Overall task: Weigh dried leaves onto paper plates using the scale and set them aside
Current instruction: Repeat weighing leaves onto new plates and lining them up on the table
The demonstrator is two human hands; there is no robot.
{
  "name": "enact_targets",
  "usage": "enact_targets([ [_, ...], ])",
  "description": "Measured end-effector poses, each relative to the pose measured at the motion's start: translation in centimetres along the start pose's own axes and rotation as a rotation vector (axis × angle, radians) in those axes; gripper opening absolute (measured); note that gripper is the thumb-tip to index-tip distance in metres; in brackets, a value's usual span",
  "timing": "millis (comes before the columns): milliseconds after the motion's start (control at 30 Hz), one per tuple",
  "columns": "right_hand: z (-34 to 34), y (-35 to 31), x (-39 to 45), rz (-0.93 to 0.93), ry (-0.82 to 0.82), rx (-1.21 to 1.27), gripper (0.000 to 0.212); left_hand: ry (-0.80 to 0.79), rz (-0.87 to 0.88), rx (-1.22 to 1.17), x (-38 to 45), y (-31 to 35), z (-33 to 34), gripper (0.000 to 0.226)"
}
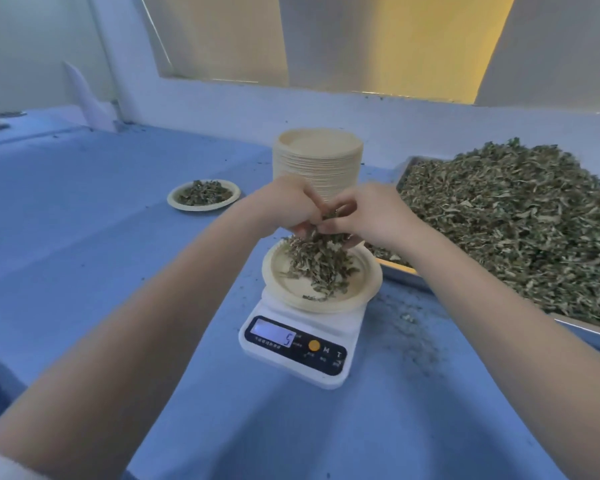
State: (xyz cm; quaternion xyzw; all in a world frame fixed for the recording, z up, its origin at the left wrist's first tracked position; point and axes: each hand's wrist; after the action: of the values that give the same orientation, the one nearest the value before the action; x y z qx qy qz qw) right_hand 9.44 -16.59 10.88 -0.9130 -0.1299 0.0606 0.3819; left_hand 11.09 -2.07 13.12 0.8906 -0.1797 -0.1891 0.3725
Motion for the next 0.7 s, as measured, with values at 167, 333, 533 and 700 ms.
enact_targets([
  [167, -0.9, -0.5, -0.2, 0.002, 0.026, -0.054, 0.019, 0.013, 0.044, -0.045, 0.1, 0.5, -0.1, 0.013],
  [333, -1.8, -0.9, -0.5, -0.012, 0.049, -0.064, 0.018, 0.031, 0.085, -0.059, 0.1, 1.2, -0.1, 0.015],
  [533, -1.7, -0.9, -0.7, -0.003, 0.027, -0.094, 0.015, 0.031, 0.079, -0.046, 0.1, 1.3, 0.0, 0.013],
  [700, -1.4, -0.4, -0.6, 0.019, 0.022, -0.085, 0.016, -0.003, 0.074, -0.056, 0.1, 0.8, 0.1, 0.01],
])
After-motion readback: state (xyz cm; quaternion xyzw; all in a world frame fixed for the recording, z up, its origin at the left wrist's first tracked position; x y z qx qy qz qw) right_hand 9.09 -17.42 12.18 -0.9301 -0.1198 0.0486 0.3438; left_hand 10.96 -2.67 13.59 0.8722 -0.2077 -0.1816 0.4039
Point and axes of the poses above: each hand's wrist, its own x-axis towards the middle knuckle, its own z-axis out of the palm, y = z × x, and after that the axes turned 13 degrees about -y, right-handed
